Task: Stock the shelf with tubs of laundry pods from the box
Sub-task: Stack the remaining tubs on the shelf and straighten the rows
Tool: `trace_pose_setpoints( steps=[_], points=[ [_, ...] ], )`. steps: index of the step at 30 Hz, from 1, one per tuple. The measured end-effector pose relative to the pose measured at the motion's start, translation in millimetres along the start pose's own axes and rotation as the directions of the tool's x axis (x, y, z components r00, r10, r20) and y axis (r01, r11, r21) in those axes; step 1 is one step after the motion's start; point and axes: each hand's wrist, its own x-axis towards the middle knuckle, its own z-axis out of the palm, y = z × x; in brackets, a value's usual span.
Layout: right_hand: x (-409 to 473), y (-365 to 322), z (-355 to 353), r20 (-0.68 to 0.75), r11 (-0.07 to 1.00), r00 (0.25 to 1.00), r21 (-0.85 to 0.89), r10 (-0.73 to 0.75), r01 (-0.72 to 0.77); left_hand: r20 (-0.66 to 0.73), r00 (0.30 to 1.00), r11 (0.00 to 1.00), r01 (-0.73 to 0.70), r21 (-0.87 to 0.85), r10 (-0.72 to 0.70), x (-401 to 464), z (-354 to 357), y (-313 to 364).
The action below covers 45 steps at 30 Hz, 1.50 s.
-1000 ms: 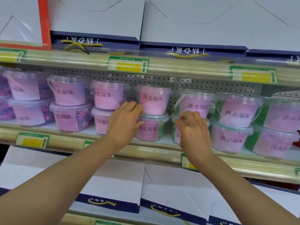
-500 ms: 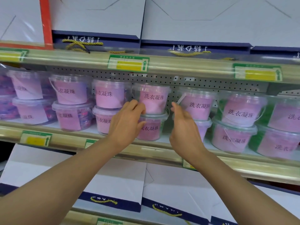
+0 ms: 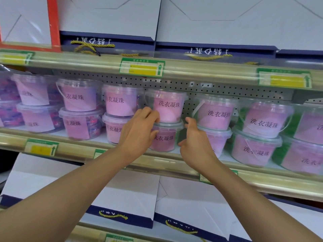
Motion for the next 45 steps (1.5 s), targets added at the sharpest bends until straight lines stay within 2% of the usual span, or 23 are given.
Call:
trace_pose_setpoints(
  steps=[6, 10, 12, 14, 17, 20, 32, 39, 45],
  points=[
    [-5.2, 3.9, 0.7, -0.019, 0.999, 0.999, 0.044, 0.026, -0.025, 0.002, 1.0, 0.999, -0.007, -0.031, 0.007, 0.9, 2.7, -1.7],
    [-9.1, 5.8, -13.3, -0.177, 0.998, 0.982, 0.015, -0.065, 0.069, -0.004, 1.0, 0.997, -0.007, -0.073, 0.007, 0.2, 4.1, -3.3],
    [-8.4, 5.9, -19.7, -0.227, 0.988, 0.964, -0.09, -0.14, 0.122, -0.004, 1.0, 0.996, -0.003, -0.086, 0.003, 0.4, 4.4, -3.5],
    [-4.9, 5.2, -20.2, -0.206, 0.961, 0.956, -0.227, -0.208, 0.16, 0.003, 1.0, 0.996, 0.006, -0.094, -0.005, 0.6, 4.2, -3.3],
    [3.1, 9.1, -5.7, -0.149, 0.865, 0.938, -0.453, -0.313, 0.217, 0.013, 1.0, 0.995, 0.015, -0.104, -0.014, 0.4, 3.9, -3.2],
    [7.7, 18.1, 11.1, -0.152, 0.808, 0.928, -0.551, -0.34, 0.206, 0.012, 1.0, 0.992, 0.025, -0.124, -0.024, 0.2, 3.8, -3.3],
    [-1.9, 22.6, 12.1, -0.265, 0.822, 0.889, -0.539, -0.373, 0.184, 0.01, 1.0, 0.989, -0.017, -0.147, 0.019, -5.0, -2.3, -2.0],
    [-3.3, 25.7, 10.8, -0.236, 0.835, 0.901, -0.512, -0.364, 0.203, 0.016, 1.0, 0.987, 0.014, -0.157, -0.012, -5.1, -4.4, 0.9],
    [-6.1, 28.0, -7.1, -0.381, 0.888, 0.858, -0.43, -0.345, 0.166, 0.016, 1.0, 0.984, 0.021, -0.176, -0.018, -4.0, -2.1, -0.1]
  ],
)
